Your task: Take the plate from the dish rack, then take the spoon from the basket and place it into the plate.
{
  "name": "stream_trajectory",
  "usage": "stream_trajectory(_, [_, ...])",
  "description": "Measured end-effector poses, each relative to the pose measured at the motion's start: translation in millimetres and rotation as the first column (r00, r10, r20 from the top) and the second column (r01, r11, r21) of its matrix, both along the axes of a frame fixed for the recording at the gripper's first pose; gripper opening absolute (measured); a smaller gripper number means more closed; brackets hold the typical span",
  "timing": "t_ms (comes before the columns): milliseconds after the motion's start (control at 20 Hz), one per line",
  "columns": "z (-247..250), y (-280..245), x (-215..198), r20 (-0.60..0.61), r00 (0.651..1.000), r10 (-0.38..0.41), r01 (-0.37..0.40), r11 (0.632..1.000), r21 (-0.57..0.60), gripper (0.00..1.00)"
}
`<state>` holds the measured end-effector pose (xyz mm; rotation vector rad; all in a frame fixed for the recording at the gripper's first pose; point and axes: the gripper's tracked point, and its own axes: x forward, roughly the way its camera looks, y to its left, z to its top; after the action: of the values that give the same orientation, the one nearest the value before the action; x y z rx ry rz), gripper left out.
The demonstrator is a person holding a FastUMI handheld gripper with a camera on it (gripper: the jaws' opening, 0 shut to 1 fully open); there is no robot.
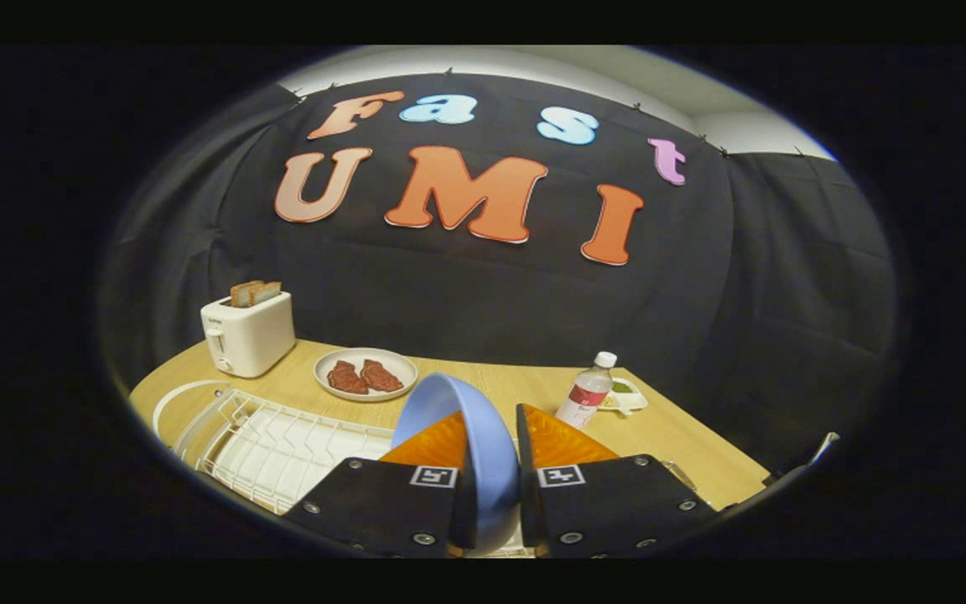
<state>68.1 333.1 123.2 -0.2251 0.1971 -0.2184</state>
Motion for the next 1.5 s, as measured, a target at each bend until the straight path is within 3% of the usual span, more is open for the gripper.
stream_trajectory(300, [32.2,-3.1,-25.6,0.06,0.998,0.032,-0.035,0.998,0.047,0.2])
stream_trajectory(600, [26.2,6.9,-78.2,0.052,0.99,0.131,-0.14,0.96,0.242,0.2])
stream_trajectory(950, [-26.7,26.8,-152.6,0.018,0.966,0.259,-0.232,0.831,0.506,0.2])
stream_trajectory(1200, [-84.7,28.7,-196.2,-0.018,0.964,0.266,-0.185,0.718,0.671,0.2])
stream_trajectory(1500, [-134.9,25.7,-218.8,-0.06,0.964,0.257,-0.121,0.632,0.766,0.2])
